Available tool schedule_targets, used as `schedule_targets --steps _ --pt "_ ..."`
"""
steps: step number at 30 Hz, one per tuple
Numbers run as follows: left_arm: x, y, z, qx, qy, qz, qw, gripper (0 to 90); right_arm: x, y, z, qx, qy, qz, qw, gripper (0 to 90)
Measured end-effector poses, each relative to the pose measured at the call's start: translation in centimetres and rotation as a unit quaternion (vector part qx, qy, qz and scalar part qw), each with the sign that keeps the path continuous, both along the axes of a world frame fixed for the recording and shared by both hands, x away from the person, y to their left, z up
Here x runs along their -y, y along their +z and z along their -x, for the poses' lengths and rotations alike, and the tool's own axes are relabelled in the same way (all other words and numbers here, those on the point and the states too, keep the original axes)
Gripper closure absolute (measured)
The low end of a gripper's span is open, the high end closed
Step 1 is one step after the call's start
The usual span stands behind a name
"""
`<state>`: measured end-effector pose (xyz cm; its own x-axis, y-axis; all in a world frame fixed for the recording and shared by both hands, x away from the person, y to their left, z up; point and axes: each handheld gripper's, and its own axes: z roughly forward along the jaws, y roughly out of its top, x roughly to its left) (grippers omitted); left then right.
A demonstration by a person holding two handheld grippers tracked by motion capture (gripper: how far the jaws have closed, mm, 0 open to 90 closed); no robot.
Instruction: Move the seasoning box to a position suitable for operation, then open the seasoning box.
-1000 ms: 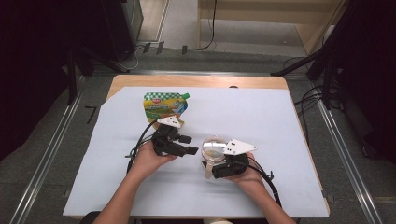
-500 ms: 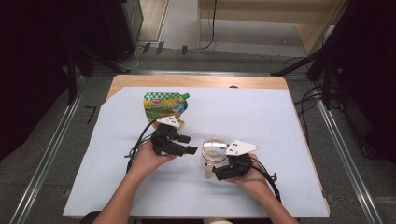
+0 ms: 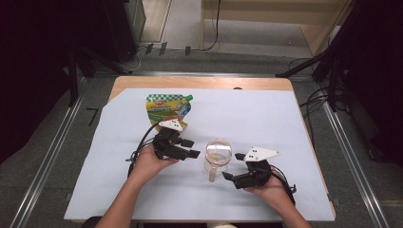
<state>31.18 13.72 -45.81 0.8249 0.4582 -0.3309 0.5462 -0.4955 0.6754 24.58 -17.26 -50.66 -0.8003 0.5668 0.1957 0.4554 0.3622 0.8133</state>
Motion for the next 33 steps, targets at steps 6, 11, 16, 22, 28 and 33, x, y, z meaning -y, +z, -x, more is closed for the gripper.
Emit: schedule_targets --steps 6,11,16,22,28,33 --pt "0.2 -0.1 0.3 0.001 -0.01 -0.008 0.9999 52.9 1.4 1.0 0.8 -0.008 -0.02 -0.012 0.9997 29.4" --pt "0.5 0.0 1.0 0.005 -0.029 -0.007 0.9995 67.6 2.4 1.8 1.2 -0.002 -0.025 -0.023 0.9994 44.6" --pt "0.9 0.2 1.4 -0.023 -0.06 -0.002 0.9979 81.2 2.3 2.3 1.1 0.006 -0.024 -0.016 0.9996 63.1" --pt "1.1 1.2 2.2 -0.006 -0.092 0.021 0.9955 90.0 2.1 2.8 1.2 -0.002 -0.028 -0.024 0.9993 85.6" --pt "2.1 1.2 2.8 -0.003 -0.114 0.008 0.9935 90.0 1.6 3.0 1.3 -0.005 -0.021 -0.03 0.9993 90.0" --pt "3.3 0.5 2.8 -0.009 -0.124 0.001 0.9922 90.0 1.0 3.0 1.4 0.001 -0.019 -0.034 0.9992 90.0"
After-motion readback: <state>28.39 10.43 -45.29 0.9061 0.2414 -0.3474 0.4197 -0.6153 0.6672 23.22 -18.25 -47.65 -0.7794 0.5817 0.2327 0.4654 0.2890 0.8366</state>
